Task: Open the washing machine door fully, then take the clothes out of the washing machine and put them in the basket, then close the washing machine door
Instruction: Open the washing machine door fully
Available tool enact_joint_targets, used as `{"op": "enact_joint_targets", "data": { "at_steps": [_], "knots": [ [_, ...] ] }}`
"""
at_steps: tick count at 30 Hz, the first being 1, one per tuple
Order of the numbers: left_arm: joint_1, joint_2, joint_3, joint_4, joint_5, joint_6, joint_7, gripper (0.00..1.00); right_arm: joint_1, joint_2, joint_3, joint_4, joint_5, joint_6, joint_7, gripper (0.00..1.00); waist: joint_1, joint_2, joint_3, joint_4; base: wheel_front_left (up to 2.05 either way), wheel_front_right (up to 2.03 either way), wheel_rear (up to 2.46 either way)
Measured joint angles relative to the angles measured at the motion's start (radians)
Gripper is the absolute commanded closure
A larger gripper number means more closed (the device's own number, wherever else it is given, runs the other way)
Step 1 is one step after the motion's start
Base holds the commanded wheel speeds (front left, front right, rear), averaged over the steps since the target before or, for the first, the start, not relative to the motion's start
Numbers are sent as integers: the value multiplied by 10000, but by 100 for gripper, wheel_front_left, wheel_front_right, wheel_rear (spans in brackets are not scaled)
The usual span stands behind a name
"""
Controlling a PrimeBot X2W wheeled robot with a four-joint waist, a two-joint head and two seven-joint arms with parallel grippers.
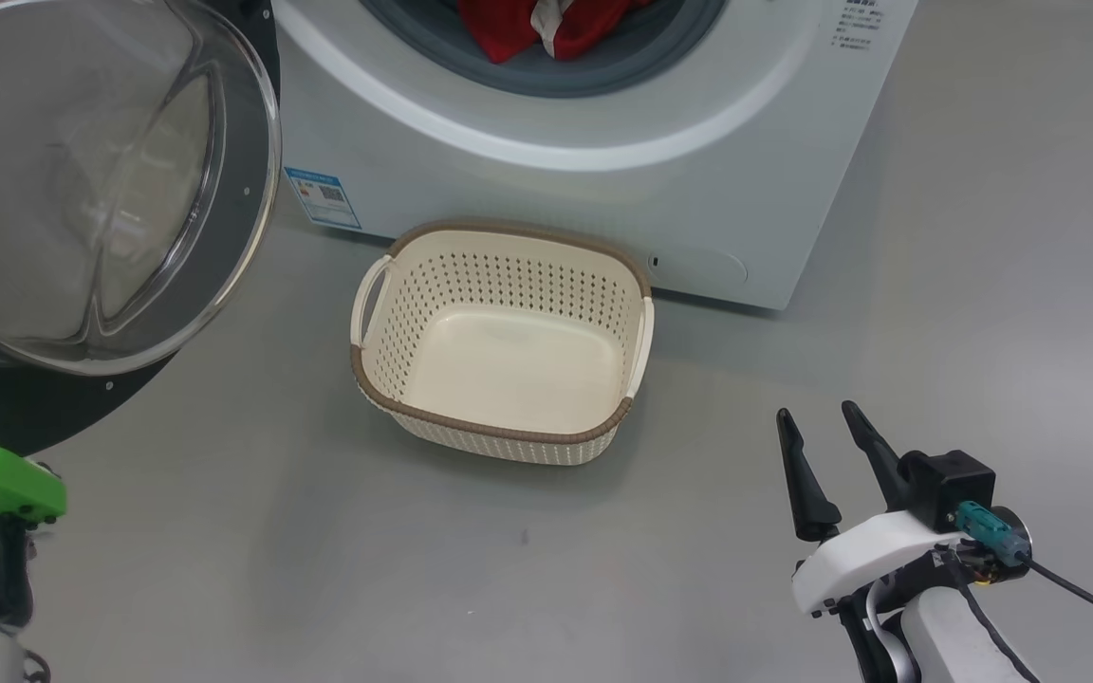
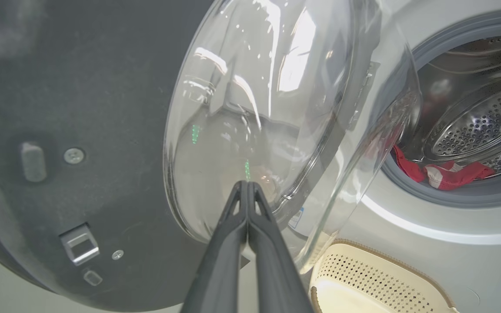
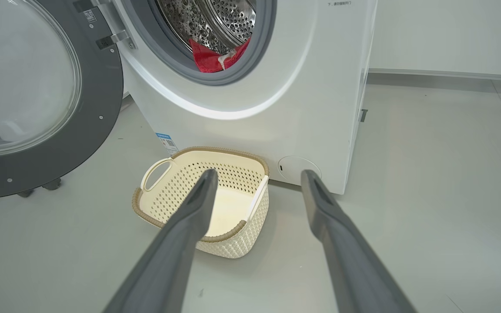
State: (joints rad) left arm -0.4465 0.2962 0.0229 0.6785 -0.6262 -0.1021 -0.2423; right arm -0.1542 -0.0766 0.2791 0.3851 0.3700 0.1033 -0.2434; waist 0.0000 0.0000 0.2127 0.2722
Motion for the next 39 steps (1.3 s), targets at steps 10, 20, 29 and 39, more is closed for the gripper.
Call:
{"op": "enact_joint_targets", "data": {
  "at_steps": [10,20,29,39],
  "knots": [
    [918,-224,-706,-391,491,-92,-54,100,270,98,-224,56,207,2,-12,0,0,0,-924,-476,0,0,0],
    [1876,-648,-1103,-809,650,-102,-67,100,532,138,-466,-134,454,10,-13,0,0,0,-1648,-1198,0,0,0],
    [2715,-930,-1256,-1517,920,-102,-69,100,823,151,-523,-508,489,12,-33,0,-1,0,-2171,-1946,0,0,0],
    [3033,-1438,-1530,-2489,1026,-100,-73,44,1078,153,-734,-892,474,-2,-42,0,0,1,-2215,-2375,0,0,0]
  ]
}}
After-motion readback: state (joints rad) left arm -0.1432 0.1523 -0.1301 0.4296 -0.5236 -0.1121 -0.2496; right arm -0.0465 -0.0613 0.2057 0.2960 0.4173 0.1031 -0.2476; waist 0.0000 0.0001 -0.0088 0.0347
